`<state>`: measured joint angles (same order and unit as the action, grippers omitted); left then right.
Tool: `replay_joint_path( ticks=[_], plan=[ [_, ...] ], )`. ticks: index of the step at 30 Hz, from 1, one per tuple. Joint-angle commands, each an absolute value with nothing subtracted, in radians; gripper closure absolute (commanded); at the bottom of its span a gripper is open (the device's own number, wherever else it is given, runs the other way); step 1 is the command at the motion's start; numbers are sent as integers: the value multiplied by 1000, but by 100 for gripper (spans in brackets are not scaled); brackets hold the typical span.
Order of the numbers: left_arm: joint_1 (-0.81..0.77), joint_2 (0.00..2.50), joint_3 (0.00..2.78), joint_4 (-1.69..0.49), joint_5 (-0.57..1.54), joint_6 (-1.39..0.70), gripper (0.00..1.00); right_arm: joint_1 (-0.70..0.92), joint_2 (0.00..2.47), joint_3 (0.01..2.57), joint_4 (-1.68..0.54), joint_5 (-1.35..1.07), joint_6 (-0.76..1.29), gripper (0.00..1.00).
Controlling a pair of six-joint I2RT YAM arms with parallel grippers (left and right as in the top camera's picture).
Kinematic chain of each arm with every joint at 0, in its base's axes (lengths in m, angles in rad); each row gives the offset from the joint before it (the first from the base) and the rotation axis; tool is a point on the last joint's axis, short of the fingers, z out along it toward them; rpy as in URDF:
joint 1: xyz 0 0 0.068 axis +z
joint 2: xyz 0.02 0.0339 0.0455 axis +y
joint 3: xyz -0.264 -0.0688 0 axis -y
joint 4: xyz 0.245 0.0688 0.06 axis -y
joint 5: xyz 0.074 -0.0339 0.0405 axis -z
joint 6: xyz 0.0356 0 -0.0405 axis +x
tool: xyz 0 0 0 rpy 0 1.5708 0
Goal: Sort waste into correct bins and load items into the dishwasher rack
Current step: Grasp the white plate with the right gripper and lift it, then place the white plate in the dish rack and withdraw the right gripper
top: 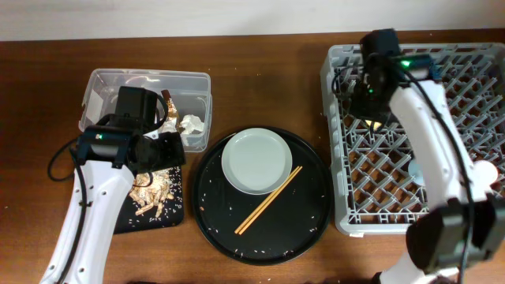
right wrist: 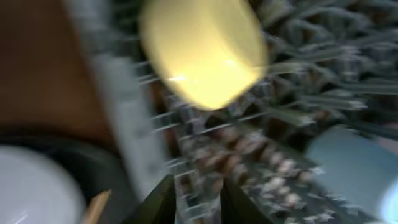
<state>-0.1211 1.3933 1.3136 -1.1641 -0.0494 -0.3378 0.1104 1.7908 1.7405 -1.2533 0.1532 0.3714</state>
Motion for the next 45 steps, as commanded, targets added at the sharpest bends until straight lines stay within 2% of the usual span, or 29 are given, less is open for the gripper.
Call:
replay_joint_path(
  ticks=[1,8,12,21,23,29,34,38,45],
  plan=[
    [-119,1392,1313,-1163,-68,-347,20,149,1785,1748,-1254,-142,291,73],
    [-119,1392,1313,-1163,-68,-348,20,343,1865,1684,-1187,-123,236,62],
    [-119,1392,1313,-1164,-68,-347,19,400,1951,1624,-1113,-123,244,61],
    [-119,1392,1313,-1163,-68,-348,19,408,2125,1583,-1063,-130,251,62],
    [-119,1392,1313,-1163,-68,-348,19,413,2152,1580,-1050,-151,251,66],
    [-119,1392,1313,-1163,-68,-348,19,412,2159,1580,-1027,-173,251,96],
    [-119,1392,1313,-1163,-68,-348,19,408,2131,1618,-1056,-172,243,96],
    [-119,1392,1313,-1163,-68,-348,19,365,2016,1700,-1105,-102,239,96],
    [-119,1392,1313,-1160,-68,-348,19,157,1771,1762,-1041,170,187,96]
  ],
)
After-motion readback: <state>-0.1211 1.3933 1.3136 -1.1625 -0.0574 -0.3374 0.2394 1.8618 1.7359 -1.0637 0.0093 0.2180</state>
